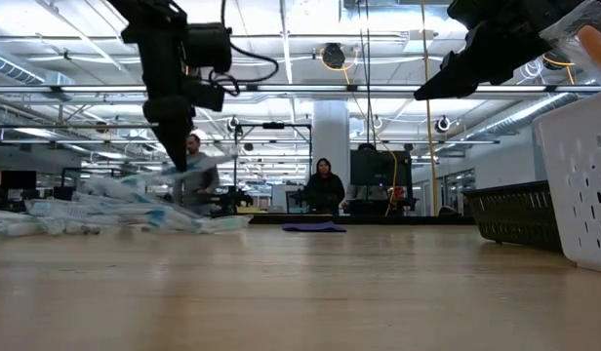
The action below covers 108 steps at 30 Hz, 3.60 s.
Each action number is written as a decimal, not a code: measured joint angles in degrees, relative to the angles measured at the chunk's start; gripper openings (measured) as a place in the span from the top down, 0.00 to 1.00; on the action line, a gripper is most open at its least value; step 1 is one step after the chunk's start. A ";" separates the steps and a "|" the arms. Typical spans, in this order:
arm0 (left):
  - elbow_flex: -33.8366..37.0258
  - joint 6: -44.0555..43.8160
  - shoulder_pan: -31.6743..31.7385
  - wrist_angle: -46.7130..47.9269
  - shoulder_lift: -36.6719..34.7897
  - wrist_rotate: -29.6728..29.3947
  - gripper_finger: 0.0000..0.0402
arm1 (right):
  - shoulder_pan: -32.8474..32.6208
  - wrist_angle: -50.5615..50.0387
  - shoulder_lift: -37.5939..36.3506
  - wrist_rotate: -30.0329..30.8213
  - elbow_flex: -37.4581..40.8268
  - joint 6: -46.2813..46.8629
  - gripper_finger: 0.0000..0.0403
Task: Pick & Place Toothbrushes
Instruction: Put the blue toothbrush into the black basket
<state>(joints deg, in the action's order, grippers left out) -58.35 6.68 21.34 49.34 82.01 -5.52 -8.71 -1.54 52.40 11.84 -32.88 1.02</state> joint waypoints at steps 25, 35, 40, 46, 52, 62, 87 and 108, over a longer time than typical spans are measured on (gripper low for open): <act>0.00 -5.94 -7.43 -26.24 -12.10 5.84 0.99 | 0.01 2.49 0.00 0.04 0.00 -0.20 0.58; 0.00 -7.26 -13.93 -36.68 -11.36 7.02 0.98 | 0.00 8.10 0.00 0.07 0.00 -0.21 0.58; -0.04 -7.24 -17.14 -42.41 -9.10 5.80 0.99 | 0.00 12.85 0.00 0.09 0.00 -0.29 0.58; -0.04 -6.74 -20.32 -51.61 -4.41 5.42 0.99 | 0.00 17.46 0.00 0.09 0.02 -0.85 0.58; -0.04 -5.52 -22.07 -61.91 1.59 5.38 0.98 | 0.02 20.60 0.00 0.09 0.00 -0.86 0.58; -0.02 -6.00 -23.35 -76.64 10.74 5.46 0.99 | 0.02 23.87 0.88 0.22 0.02 -0.86 0.58; -0.02 -7.22 -23.37 -87.60 17.88 3.47 0.98 | 0.92 38.38 11.10 0.07 0.02 -2.36 0.64; -0.01 -10.41 -23.37 -84.72 16.91 3.58 0.68 | 0.83 31.28 7.47 -0.02 0.02 -6.27 0.96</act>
<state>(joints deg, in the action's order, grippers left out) -58.36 -3.73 -2.02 -35.37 98.92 -1.93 -7.88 29.74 59.87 11.81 -32.86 -5.26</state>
